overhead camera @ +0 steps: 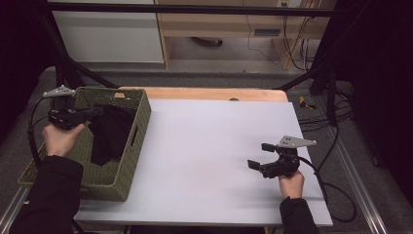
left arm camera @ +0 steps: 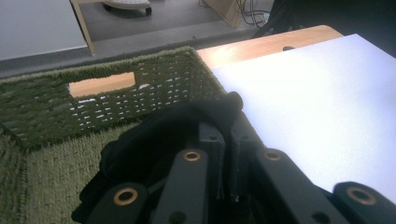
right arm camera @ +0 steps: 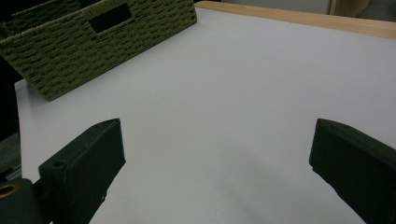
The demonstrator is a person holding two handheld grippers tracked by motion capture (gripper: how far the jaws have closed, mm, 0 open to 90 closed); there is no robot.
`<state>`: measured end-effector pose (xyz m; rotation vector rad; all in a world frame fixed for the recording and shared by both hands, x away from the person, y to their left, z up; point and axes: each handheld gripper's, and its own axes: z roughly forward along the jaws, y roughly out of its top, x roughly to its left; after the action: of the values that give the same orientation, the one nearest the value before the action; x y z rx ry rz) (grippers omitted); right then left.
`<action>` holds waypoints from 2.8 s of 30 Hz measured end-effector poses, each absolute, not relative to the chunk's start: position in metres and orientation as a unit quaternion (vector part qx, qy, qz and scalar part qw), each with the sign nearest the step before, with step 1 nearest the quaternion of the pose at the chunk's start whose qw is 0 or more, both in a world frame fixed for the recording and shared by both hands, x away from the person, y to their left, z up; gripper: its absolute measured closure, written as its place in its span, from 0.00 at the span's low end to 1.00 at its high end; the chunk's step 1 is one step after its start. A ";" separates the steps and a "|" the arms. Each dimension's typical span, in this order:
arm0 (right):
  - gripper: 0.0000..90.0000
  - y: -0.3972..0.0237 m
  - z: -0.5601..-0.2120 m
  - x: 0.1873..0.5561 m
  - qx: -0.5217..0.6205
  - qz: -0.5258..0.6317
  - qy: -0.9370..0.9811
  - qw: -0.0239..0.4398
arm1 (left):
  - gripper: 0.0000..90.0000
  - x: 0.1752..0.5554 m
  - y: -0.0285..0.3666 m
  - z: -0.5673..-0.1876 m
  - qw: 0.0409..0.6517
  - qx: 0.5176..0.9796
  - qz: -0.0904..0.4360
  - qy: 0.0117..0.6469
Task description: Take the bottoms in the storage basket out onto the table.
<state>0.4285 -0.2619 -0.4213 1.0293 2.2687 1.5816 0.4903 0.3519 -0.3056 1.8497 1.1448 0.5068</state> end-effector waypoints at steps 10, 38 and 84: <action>0.04 -0.262 -0.421 0.429 0.348 0.533 0.766 0.096 | 0.96 0.480 0.355 -0.289 0.443 0.748 0.214 0.444; 0.04 -0.262 -0.421 0.428 0.347 0.533 0.766 0.095 | 0.96 0.456 0.354 -0.246 0.467 0.751 0.228 0.407; 0.04 -0.262 -0.421 0.429 0.346 0.532 0.767 0.095 | 0.96 0.433 0.344 -0.187 0.492 0.759 0.236 0.355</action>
<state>0.4286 -0.2619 -0.4212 1.0254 2.2729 1.5770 0.4329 0.3440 -0.1870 1.8424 0.8621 0.5718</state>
